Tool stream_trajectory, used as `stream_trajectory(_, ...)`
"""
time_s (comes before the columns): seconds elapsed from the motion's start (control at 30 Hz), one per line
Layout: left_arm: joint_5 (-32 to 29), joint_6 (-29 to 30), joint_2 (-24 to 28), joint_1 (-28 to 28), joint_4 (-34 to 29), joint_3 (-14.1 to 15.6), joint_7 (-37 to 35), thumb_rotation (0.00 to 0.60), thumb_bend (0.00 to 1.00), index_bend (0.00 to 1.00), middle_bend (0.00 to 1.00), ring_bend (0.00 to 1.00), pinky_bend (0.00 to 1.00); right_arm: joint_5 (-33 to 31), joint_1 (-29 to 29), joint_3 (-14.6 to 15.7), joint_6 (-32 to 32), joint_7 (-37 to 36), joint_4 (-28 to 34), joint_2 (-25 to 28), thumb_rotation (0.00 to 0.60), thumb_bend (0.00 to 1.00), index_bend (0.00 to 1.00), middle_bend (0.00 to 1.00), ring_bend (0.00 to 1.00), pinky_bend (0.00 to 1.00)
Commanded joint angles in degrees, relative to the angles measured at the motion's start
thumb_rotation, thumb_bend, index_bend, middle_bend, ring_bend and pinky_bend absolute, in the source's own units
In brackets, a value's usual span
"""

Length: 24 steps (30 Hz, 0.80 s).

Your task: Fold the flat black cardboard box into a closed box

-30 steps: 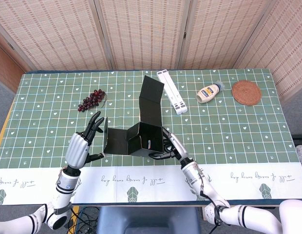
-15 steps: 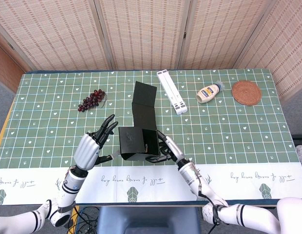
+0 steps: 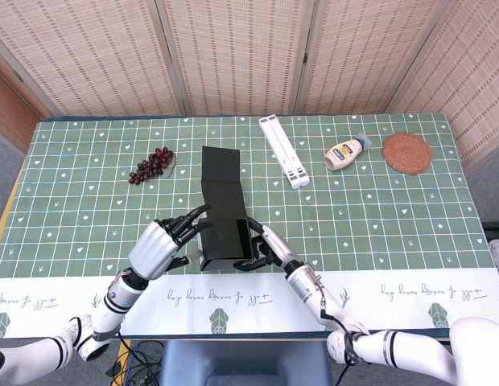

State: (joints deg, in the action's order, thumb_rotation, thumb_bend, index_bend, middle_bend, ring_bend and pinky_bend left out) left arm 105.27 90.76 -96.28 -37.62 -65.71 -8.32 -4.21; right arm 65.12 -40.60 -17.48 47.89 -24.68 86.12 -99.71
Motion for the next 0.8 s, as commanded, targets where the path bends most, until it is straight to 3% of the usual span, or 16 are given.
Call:
stream_trajectory(0.03, 0.68, 0.96, -0.42, -0.60, 2.45, 0.11, 1.38, 0.600, 0.09, 0.36, 0.25, 0.53, 0.86, -0.57, -0.35, -0.09, -0.26, 0.73, -0.17, -0.29, 0.600, 0.21, 0.26, 0.40, 0.77, 1.00)
stream_trajectory(0.17, 1.09, 0.42, 0.35, -0.63, 2.52, 1.41, 2.21, 0.600, 0.09, 0.38, 0.28, 0.58, 0.86, -0.92, -0.41, -0.26, -0.29, 1.05, -0.15, -0.44, 0.600, 0.21, 0.26, 0.40, 0.77, 1.00)
stream_trajectory(0.43, 0.86, -1.42, 0.80, -1.16, 2.63, 3.18, 1.72, 0.600, 0.09, 0.38, 0.28, 0.58, 0.86, -1.30, -0.95, -0.11, -0.88, 2.34, -1.36, -1.04, 0.600, 0.21, 0.26, 0.40, 0.77, 1.00)
stream_trajectory(0.8, 0.34, -2.87, -2.96, -2.36, 10.75, 5.16, -2.62, 0.600, 0.09, 0.38, 0.28, 0.58, 0.86, -3.69, -3.10, -0.02, -3.69, 5.85, -4.94, -2.39, 0.600, 0.21, 0.26, 0.40, 0.77, 1.00)
